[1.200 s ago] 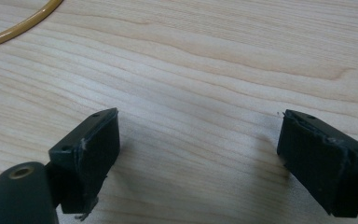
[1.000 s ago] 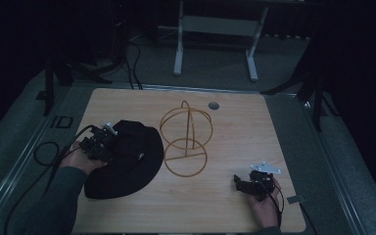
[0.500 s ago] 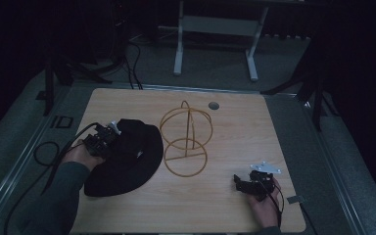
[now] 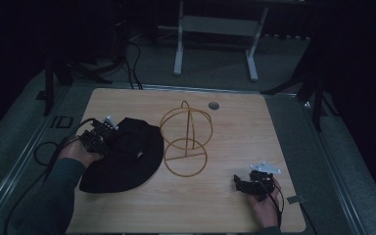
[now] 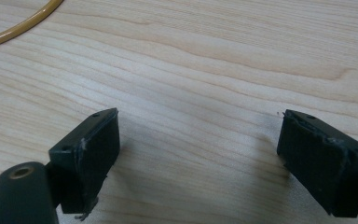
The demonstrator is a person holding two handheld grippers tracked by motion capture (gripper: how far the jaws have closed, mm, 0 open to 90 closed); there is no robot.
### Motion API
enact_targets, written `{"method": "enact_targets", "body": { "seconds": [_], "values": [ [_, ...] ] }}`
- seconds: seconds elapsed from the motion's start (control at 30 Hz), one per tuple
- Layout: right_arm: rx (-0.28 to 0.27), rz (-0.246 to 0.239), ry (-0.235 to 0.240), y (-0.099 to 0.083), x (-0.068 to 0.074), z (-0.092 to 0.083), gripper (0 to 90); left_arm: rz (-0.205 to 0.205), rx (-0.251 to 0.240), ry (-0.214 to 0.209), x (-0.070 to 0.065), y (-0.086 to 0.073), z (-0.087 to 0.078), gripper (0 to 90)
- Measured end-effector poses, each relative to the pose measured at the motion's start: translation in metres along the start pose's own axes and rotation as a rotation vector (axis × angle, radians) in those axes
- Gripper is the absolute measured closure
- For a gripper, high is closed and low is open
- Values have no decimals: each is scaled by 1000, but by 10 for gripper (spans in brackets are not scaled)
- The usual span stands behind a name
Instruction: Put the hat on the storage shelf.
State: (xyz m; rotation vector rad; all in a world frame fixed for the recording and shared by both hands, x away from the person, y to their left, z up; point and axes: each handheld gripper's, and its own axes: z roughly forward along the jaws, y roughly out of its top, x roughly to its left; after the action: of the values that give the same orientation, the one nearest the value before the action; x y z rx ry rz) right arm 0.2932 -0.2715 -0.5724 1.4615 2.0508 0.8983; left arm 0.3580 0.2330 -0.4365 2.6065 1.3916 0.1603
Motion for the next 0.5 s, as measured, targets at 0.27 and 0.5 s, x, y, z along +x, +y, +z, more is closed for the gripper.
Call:
{"method": "enact_targets", "body": {
  "seconds": [0.27, 0.5],
  "values": [
    [0, 0, 0, 0, 0, 0, 128, -5, -28, -6, 2, 1, -10, 886],
    [0, 0, 0, 0, 0, 0, 128, -16, -53, -4, 5, 2, -20, 886]
  ]
}}
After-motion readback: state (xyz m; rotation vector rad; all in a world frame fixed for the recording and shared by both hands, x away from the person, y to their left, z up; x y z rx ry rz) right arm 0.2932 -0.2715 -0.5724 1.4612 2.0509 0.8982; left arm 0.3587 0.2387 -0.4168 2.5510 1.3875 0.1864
